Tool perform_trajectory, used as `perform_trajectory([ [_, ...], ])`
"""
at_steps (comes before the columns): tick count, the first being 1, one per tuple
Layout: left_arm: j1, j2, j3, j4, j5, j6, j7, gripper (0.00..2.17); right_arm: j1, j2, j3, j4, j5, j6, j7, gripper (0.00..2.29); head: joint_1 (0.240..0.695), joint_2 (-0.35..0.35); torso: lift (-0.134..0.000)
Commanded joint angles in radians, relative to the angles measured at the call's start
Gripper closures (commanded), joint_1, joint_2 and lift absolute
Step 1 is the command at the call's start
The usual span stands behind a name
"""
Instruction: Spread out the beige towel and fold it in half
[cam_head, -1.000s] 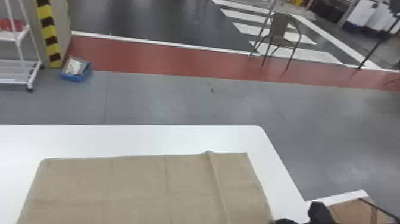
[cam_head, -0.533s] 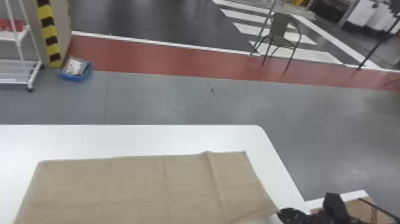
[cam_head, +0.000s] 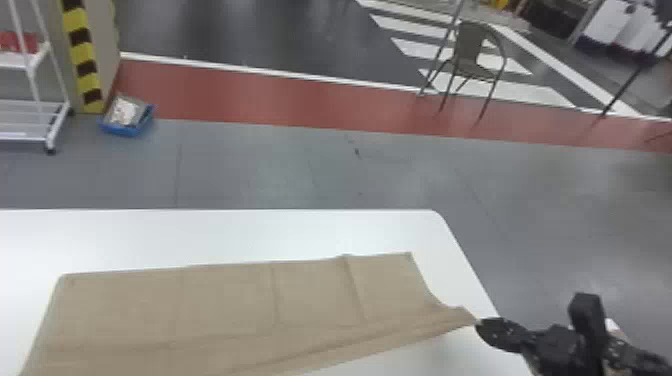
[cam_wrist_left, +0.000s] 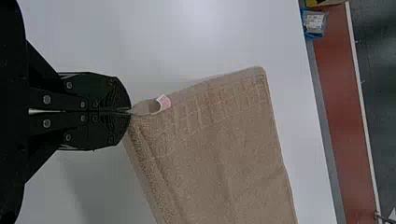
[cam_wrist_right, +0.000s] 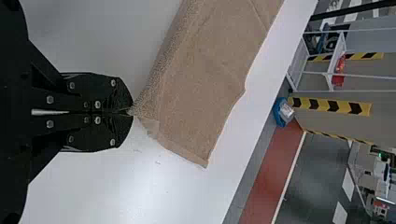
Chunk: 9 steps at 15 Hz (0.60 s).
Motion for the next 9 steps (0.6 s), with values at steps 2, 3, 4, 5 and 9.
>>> perform_trajectory([
  [2, -0.078, -0.002, -0.045, -0.007, -0.039, 0.108, 0.002, 1.38, -0.057, 0.007, -0.006, -0.011, -0.001, 0.069, 0.000, 1.54, 0.695, -0.350, 0.000],
  [3, -0.105, -0.003, -0.061, -0.007, -0.054, 0.151, 0.002, 1.38, -0.078, 0.007, -0.003, -0.011, 0.001, 0.076, 0.000, 1.54, 0.695, -0.350, 0.000],
  [4, -0.139, -0.009, -0.082, -0.007, -0.076, 0.188, 0.008, 1.38, -0.101, 0.008, -0.001, -0.005, 0.008, 0.082, 0.000, 1.54, 0.695, -0.350, 0.000],
  [5, -0.167, -0.011, -0.099, -0.005, -0.083, 0.237, 0.025, 1.38, -0.121, 0.010, -0.001, 0.004, 0.011, 0.091, 0.000, 1.54, 0.695, -0.350, 0.000],
  [9, -0.222, -0.023, -0.122, -0.007, -0.086, 0.329, 0.029, 1.37, -0.170, 0.012, 0.006, 0.029, 0.013, 0.122, 0.000, 1.54, 0.695, -0.350, 0.000],
])
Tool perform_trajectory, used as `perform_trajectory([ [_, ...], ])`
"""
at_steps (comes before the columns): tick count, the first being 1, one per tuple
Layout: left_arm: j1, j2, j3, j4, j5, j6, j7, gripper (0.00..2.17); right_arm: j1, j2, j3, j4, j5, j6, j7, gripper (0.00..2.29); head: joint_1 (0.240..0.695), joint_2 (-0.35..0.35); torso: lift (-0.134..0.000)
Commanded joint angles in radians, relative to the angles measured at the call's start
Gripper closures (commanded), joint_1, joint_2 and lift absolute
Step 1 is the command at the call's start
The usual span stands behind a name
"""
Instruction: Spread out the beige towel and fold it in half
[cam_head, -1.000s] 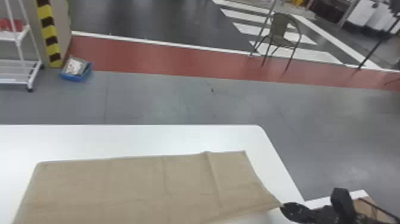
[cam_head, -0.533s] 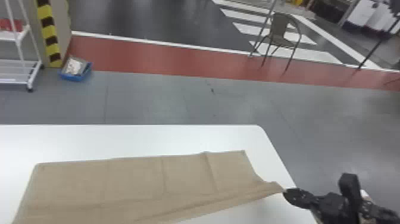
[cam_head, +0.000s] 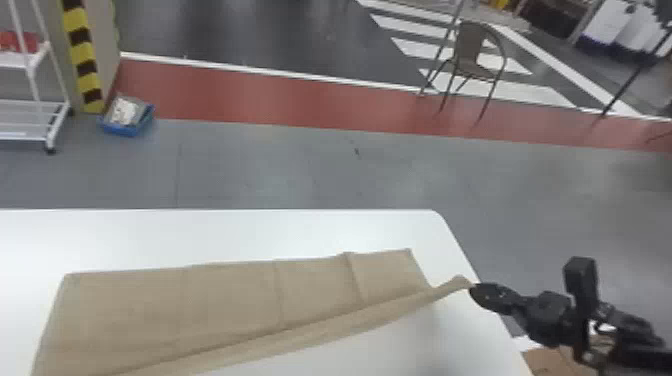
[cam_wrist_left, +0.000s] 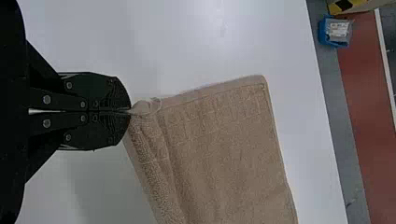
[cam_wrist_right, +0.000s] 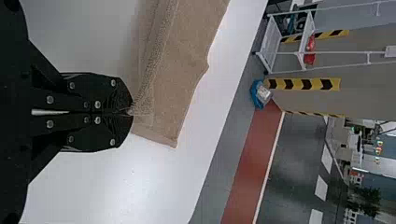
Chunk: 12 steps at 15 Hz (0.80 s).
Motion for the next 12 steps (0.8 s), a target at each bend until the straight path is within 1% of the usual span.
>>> perform_trajectory([
  [1, -0.027, -0.006, -0.011, 0.000, -0.004, 0.029, 0.003, 1.37, -0.022, 0.000, 0.005, 0.011, 0.001, 0.013, 0.000, 1.54, 0.695, -0.350, 0.000],
  [3, -0.050, -0.017, -0.018, 0.000, -0.002, 0.029, 0.011, 1.37, -0.028, 0.000, 0.002, 0.009, -0.008, 0.069, 0.003, 1.54, 0.695, -0.350, 0.000],
  [4, -0.059, -0.027, -0.021, -0.001, -0.002, 0.029, 0.012, 1.37, -0.028, 0.003, -0.004, -0.006, -0.013, 0.105, 0.035, 1.54, 0.695, -0.350, 0.000],
  [7, -0.071, -0.032, -0.027, -0.001, -0.001, 0.029, 0.020, 1.37, -0.026, 0.062, -0.044, -0.140, -0.011, 0.185, 0.112, 1.54, 0.695, -0.350, 0.000],
  [9, -0.082, -0.030, -0.037, -0.001, 0.004, 0.026, 0.021, 1.38, 0.001, 0.089, -0.090, -0.207, -0.014, 0.222, 0.140, 1.54, 0.695, -0.350, 0.000],
  [11, -0.094, -0.029, -0.041, -0.001, 0.013, 0.026, 0.020, 1.37, 0.007, 0.085, -0.102, -0.206, -0.011, 0.219, 0.140, 1.54, 0.695, -0.350, 0.000],
  [12, -0.103, -0.029, -0.045, -0.001, 0.013, 0.026, 0.018, 1.37, 0.000, 0.080, -0.101, -0.192, 0.004, 0.219, 0.137, 1.54, 0.695, -0.350, 0.000],
])
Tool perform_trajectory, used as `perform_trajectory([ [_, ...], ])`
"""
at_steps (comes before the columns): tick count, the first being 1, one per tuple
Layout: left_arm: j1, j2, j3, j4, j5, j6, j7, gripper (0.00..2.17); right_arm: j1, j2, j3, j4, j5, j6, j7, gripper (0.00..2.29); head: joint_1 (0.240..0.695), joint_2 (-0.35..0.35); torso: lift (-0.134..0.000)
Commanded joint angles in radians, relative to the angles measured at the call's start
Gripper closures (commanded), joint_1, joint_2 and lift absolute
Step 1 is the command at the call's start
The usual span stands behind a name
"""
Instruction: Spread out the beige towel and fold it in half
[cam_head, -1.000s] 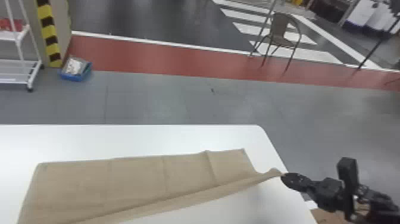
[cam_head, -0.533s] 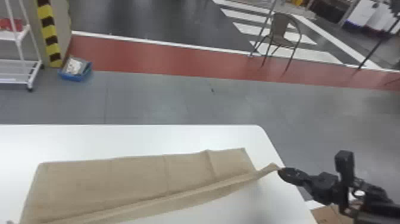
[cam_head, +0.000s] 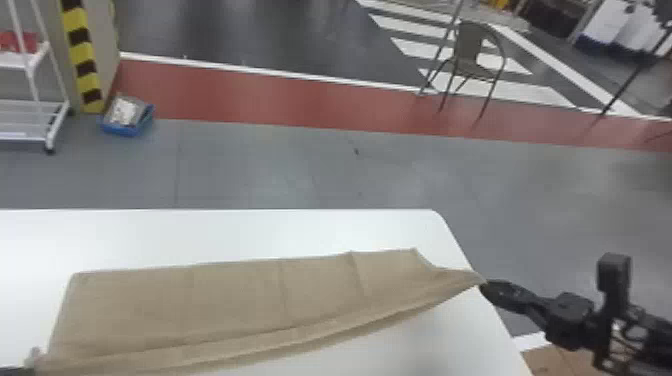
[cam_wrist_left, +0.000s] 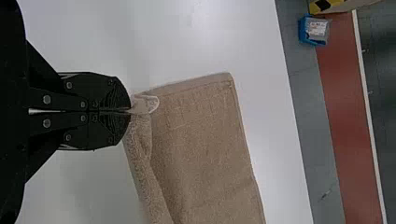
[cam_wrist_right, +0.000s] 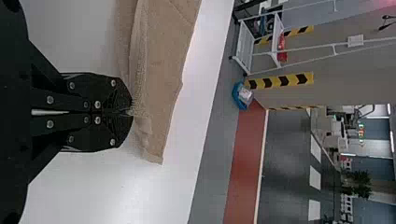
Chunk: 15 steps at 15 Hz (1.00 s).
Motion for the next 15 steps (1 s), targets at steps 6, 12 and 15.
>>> perform_trajectory([
  [6, -0.058, -0.003, -0.024, 0.023, -0.001, -0.003, 0.035, 1.38, -0.126, -0.040, 0.055, 0.182, 0.080, 0.038, -0.091, 1.54, 0.695, -0.350, 0.000],
  [12, -0.174, -0.026, -0.089, 0.152, -0.027, -0.003, 0.062, 1.37, -0.215, -0.055, 0.089, 0.308, 0.083, 0.041, -0.194, 1.53, 0.695, -0.350, 0.000],
  [15, -0.234, -0.030, -0.110, 0.204, -0.032, -0.019, 0.077, 1.37, -0.220, -0.055, 0.078, 0.312, 0.075, 0.081, -0.229, 1.53, 0.695, -0.350, 0.000],
])
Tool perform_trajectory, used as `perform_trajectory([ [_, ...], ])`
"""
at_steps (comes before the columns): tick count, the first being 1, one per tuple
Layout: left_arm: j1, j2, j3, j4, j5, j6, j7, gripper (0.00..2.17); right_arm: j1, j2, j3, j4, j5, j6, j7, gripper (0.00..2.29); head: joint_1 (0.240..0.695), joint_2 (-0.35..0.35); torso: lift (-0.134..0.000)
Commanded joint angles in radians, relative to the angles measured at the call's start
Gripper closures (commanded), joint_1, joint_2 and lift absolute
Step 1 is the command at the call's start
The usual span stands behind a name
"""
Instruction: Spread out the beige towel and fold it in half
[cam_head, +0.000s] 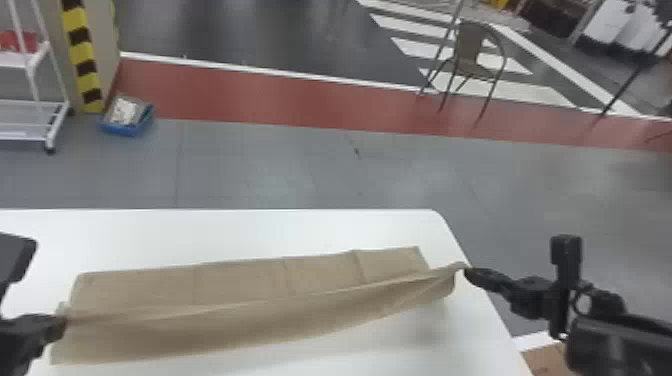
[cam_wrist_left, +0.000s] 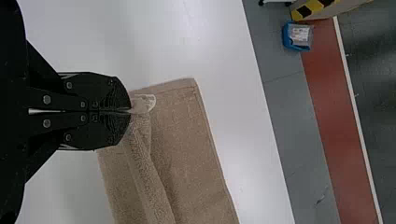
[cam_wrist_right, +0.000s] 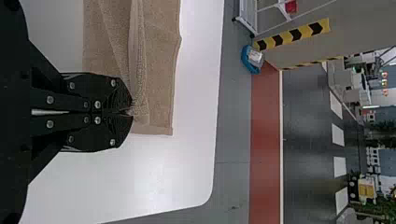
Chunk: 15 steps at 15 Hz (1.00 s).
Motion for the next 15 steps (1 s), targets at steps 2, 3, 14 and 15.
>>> perform_trajectory([
  [2, -0.058, -0.004, -0.015, 0.057, 0.003, -0.028, 0.001, 1.38, -0.008, -0.003, -0.018, 0.010, -0.013, 0.069, -0.012, 1.53, 0.695, -0.350, 0.000],
  [3, -0.074, -0.008, -0.020, 0.069, 0.009, -0.038, 0.004, 1.38, -0.010, -0.003, -0.022, 0.016, -0.014, 0.082, -0.020, 1.53, 0.695, -0.350, 0.000],
  [14, -0.117, -0.010, -0.026, 0.155, -0.005, -0.084, 0.010, 1.37, -0.081, 0.037, -0.045, 0.065, -0.110, 0.152, -0.124, 1.53, 0.695, -0.350, 0.000],
  [15, -0.117, -0.010, -0.028, 0.157, -0.006, -0.084, 0.012, 1.37, -0.085, 0.040, -0.045, 0.065, -0.111, 0.152, -0.139, 1.53, 0.695, -0.350, 0.000],
])
